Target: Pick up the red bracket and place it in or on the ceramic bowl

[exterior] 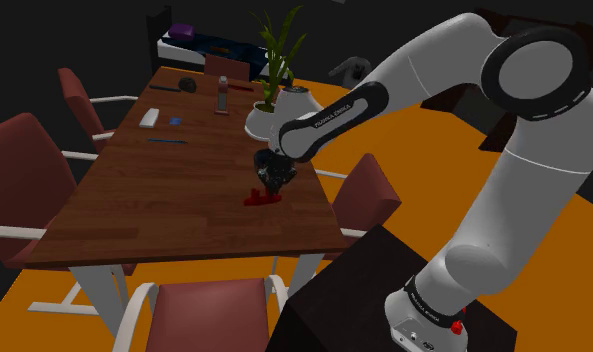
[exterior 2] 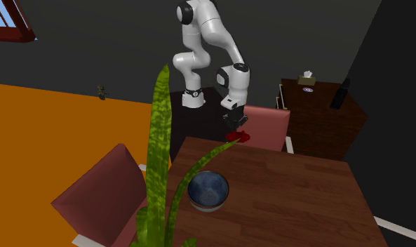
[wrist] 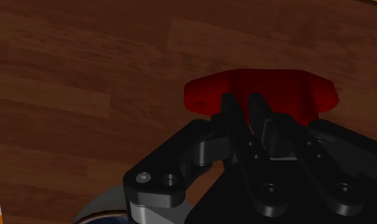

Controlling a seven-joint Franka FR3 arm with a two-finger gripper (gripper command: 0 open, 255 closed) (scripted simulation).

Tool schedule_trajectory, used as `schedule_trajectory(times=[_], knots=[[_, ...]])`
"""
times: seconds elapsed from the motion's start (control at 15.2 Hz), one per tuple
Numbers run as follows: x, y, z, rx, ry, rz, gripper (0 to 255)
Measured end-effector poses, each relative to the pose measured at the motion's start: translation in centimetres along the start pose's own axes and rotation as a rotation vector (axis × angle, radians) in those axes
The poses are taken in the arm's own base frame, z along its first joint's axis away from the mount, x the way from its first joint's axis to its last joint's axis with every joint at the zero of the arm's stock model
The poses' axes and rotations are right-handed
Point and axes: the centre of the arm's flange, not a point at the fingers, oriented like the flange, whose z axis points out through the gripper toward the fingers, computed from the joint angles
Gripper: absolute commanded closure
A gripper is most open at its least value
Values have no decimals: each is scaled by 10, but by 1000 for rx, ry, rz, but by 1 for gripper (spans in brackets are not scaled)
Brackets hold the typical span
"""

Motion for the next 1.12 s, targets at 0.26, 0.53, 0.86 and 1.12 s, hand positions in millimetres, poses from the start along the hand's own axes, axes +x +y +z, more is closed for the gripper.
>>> schedule_trajectory(times=[0.26, 0.53, 0.86, 1.12], knots=[[6, 3, -18, 0, 0, 0, 255], [46, 28, -23, 0, 0, 1, 255], [102, 60, -31, 0, 0, 1, 255], [138, 79, -32, 0, -1, 1, 0]])
